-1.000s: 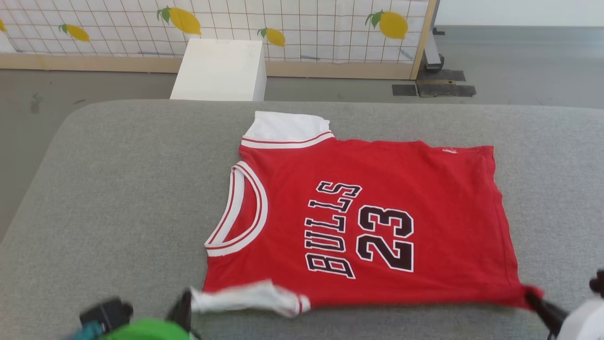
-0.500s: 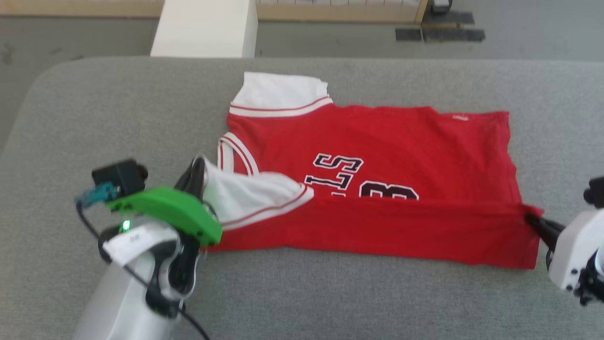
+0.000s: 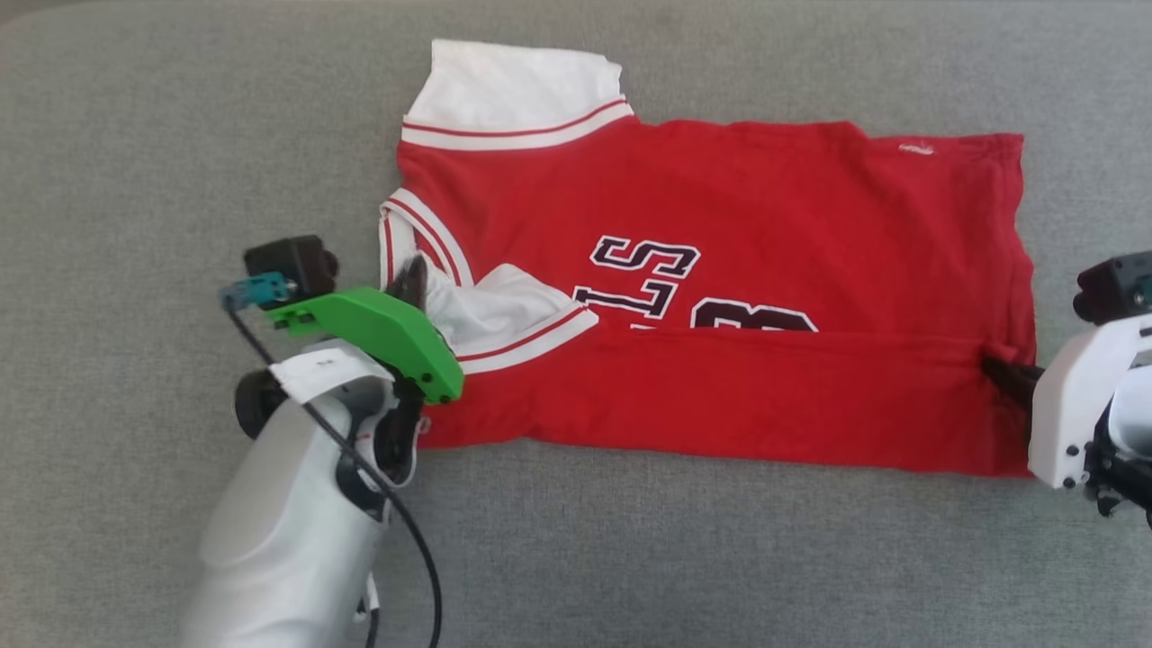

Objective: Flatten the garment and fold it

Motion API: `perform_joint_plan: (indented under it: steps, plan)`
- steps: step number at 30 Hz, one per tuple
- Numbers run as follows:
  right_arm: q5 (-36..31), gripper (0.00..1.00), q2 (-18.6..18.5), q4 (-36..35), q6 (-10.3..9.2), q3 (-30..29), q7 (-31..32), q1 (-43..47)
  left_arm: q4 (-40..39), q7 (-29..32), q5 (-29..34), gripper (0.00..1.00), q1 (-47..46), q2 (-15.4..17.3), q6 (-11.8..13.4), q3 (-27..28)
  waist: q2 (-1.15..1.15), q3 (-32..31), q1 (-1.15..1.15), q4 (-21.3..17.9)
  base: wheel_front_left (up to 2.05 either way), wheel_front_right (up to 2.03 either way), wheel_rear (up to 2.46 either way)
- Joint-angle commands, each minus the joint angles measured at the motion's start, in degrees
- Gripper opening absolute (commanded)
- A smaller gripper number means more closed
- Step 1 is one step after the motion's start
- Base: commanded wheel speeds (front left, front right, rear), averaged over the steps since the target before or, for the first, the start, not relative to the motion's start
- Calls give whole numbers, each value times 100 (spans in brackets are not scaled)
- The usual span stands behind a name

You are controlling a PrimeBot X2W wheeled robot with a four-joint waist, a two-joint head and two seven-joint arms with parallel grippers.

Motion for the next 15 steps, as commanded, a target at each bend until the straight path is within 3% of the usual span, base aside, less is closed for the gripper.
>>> perform_joint_plan:
  steps: [1,3,4,5,6,7,8,15]
  plan:
    - [23,0,29,177,-11,93,106,-22,165,-57,66,0,-126,-60,-48,-17,0,145,-1,8,0,0,0]
    - [49,0,32,285,-11,123,166,-40,435,-53,96,0,-191,-77,-57,-62,0,153,-1,18,0,0,0]
    - [65,26,38,329,-11,121,191,-43,535,-104,77,2,-227,-104,-57,-34,0,143,-1,21,0,0,0]
    - [81,48,40,350,-11,116,199,-42,594,-134,70,16,-256,-117,-71,-26,0,124,-1,28,0,0,0]
    - [104,100,46,356,-11,75,161,-42,648,-188,89,47,-293,-113,-80,-24,0,85,-1,40,0,0,0]
    - [124,100,55,354,-11,36,119,-38,667,-247,102,95,-321,-109,-94,-16,0,42,-1,49,0,0,0]
    - [155,100,66,346,-11,-4,87,-22,680,-310,103,100,-343,-100,-105,7,0,-17,-1,54,0,0,0]
    - [287,100,237,24,-11,-464,-386,296,221,-799,209,100,-108,115,-79,153,0,-612,-1,82,0,0,0]
